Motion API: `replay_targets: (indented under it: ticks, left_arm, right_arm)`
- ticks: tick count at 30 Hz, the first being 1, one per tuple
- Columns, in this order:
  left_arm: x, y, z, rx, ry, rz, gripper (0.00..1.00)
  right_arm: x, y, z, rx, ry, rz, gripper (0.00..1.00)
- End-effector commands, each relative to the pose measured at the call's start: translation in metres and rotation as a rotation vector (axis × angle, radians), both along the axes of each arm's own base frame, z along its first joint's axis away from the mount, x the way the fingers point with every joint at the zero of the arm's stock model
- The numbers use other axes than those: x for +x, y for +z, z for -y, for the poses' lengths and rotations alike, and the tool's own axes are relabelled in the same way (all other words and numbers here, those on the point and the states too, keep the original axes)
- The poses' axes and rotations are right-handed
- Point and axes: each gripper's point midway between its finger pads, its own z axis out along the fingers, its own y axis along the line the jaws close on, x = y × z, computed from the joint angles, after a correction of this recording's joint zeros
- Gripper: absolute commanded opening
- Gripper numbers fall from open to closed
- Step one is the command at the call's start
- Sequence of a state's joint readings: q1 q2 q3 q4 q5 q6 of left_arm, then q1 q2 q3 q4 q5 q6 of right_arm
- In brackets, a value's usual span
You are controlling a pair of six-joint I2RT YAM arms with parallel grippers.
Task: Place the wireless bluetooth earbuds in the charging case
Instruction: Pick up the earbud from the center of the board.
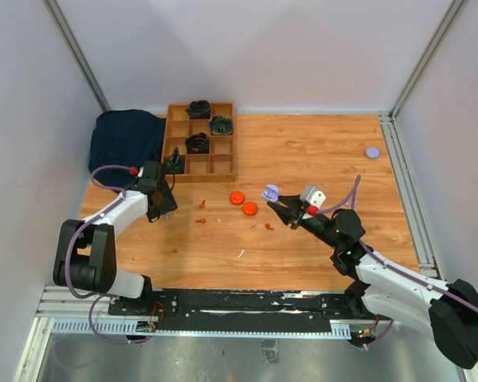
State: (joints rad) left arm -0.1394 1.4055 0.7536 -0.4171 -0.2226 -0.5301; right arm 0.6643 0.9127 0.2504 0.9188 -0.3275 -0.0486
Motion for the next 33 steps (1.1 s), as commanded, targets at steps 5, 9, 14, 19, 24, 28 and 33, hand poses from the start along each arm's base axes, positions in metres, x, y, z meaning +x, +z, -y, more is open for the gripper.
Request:
replay_targets:
  ticks: [5,9,14,19,24,28,33]
  left_arm:
    - [0.012,-0.004,-0.007,0.029,0.033,0.001,0.51]
    - [0.013,-0.008,-0.007,0.032,0.029,-0.009,0.45]
    - [0.013,-0.011,-0.006,0.035,0.020,-0.021,0.40]
    - [0.011,-0.014,-0.008,0.049,0.015,-0.032,0.37]
    - [0.011,-0.017,-0.008,0.051,0.010,-0.045,0.36]
    - [0.010,-0.018,-0.009,0.057,0.009,-0.046,0.33]
    - [0.010,-0.019,-0.005,0.034,-0.004,-0.046,0.28]
  right_arm:
    - [0.003,0.007,0.006,0.026,-0.028,0.022,0.06]
    - [0.003,0.008,0.006,0.028,-0.028,0.024,0.05]
    - [0.003,0.008,0.006,0.027,-0.028,0.023,0.06]
    - [0.003,0.008,0.006,0.027,-0.027,0.023,0.06]
    - [0.002,0.008,0.006,0.027,-0.026,0.024,0.05]
    - [0.002,0.008,0.006,0.026,-0.024,0.023,0.06]
    - [0.002,0.008,0.006,0.025,-0.023,0.024,0.05]
